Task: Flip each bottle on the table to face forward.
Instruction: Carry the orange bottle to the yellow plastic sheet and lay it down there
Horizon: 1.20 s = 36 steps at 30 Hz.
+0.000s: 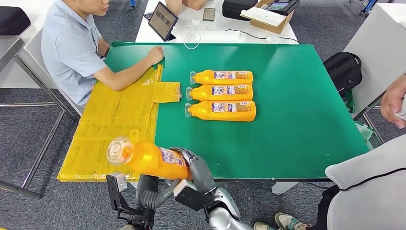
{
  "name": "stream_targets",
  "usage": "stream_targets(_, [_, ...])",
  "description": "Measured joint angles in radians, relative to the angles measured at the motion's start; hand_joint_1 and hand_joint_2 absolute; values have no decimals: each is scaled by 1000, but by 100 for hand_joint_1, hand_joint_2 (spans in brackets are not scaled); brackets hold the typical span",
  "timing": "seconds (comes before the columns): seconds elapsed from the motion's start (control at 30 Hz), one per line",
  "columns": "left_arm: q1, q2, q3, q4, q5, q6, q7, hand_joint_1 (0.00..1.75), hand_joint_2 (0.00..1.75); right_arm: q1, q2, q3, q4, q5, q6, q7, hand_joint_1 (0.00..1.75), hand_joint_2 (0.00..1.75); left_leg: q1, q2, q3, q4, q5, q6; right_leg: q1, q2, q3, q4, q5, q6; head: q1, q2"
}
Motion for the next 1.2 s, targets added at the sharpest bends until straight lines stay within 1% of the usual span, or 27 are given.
stream_targets(0.2, [1,-1,11,-4,30,-23,9,0,175,-25,7,49,36,0,3,-5,175,175,0,0,0,0,0,0,0,0,0,0,0,0,0,0])
stream_targets(0.37, [7,-3,27,-28,92,-55,10,0,175,-34,31,85,74,-16,7,5,175,175,1,0,0,0,0,0,1,0,-1,0,0,0,0,0])
stream_targets(0.6, [27,-4,63,-73,126,-52,10,0,175,-63,43,111,144,-13,7,20,175,175,0,1,0,0,0,0,0,0,-1,0,0,0,0,0])
stream_targets(0.63, [31,-5,69,-80,137,-53,10,3,175,-68,44,115,154,-8,8,24,172,175,0,1,0,0,0,0,0,0,-1,0,0,0,0,0])
stream_targets(0.67, [35,-7,76,-87,148,-54,10,40,175,-72,44,118,163,-5,8,27,158,175,0,0,0,0,0,0,0,0,-1,0,0,0,0,0])
stream_targets(0.73, [43,-10,90,-101,167,-55,10,126,175,-79,46,124,181,-2,9,30,72,175,0,0,0,0,0,0,0,0,-1,0,0,0,0,0])
stream_targets(0.77, [46,-14,99,-108,177,-55,10,166,175,-82,48,127,190,0,10,31,31,175,0,1,0,0,0,0,0,0,-1,0,0,0,0,0])
stream_targets(0.8, [50,-22,107,-116,186,-52,10,173,175,-84,49,131,197,2,12,30,1,131,0,0,0,0,0,0,0,0,-1,0,0,0,0,0])
stream_targets(0.9, [56,-49,137,-142,197,-33,14,175,175,-83,51,144,212,5,15,25,0,0,0,0,-1,0,0,0,0,0,-1,0,0,0,0,0])
stream_targets(1.03, [57,-68,164,-159,205,-21,33,175,175,-81,56,148,222,-6,0,16,0,0,0,0,-1,0,0,0,0,0,-1,0,0,0,0,0])
stream_targets(1.2, [58,-79,183,-161,227,-24,51,175,175,-78,60,150,227,-22,-20,2,0,0,0,0,-1,0,0,0,0,0,-1,0,0,0,0,0])
